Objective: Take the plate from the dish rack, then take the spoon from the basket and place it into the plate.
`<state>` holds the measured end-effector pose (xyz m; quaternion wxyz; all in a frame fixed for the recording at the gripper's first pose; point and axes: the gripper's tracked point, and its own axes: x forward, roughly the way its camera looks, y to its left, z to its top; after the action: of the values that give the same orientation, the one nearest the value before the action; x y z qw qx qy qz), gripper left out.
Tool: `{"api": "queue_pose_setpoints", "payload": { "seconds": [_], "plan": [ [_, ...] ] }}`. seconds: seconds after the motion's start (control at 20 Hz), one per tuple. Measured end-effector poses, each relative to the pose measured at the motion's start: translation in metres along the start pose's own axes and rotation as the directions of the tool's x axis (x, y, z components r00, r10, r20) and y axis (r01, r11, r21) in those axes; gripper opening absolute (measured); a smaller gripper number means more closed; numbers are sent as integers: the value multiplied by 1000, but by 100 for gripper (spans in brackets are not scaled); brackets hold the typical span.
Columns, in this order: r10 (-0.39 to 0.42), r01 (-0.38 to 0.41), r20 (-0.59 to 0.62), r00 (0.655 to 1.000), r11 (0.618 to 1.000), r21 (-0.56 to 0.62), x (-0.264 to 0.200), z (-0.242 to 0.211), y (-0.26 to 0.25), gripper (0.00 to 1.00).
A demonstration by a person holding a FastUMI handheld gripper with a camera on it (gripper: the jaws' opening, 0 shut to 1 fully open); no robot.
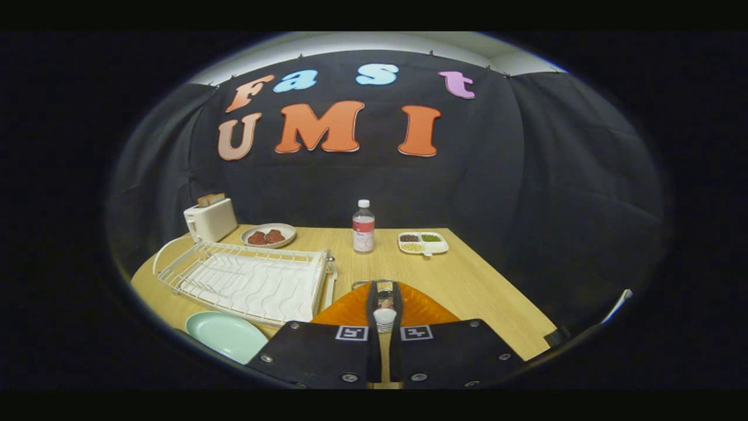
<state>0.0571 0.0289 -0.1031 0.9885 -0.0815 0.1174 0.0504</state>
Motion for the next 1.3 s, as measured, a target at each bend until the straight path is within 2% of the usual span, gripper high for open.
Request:
{"api": "queue_pose_setpoints", "payload": {
  "seconds": [0.25, 0.6, 1.0, 1.3],
  "plan": [
    [30, -30, 29, 999, 1000, 3, -43, 24, 25, 6],
    [141, -141, 60, 988, 990, -13, -97, 40, 93, 6],
    [309, -309, 25, 951, 951, -13, -127, 2, 180, 6],
    [395, -396, -43, 918, 918, 0, -119, -44, 228, 6]
  ]
}}
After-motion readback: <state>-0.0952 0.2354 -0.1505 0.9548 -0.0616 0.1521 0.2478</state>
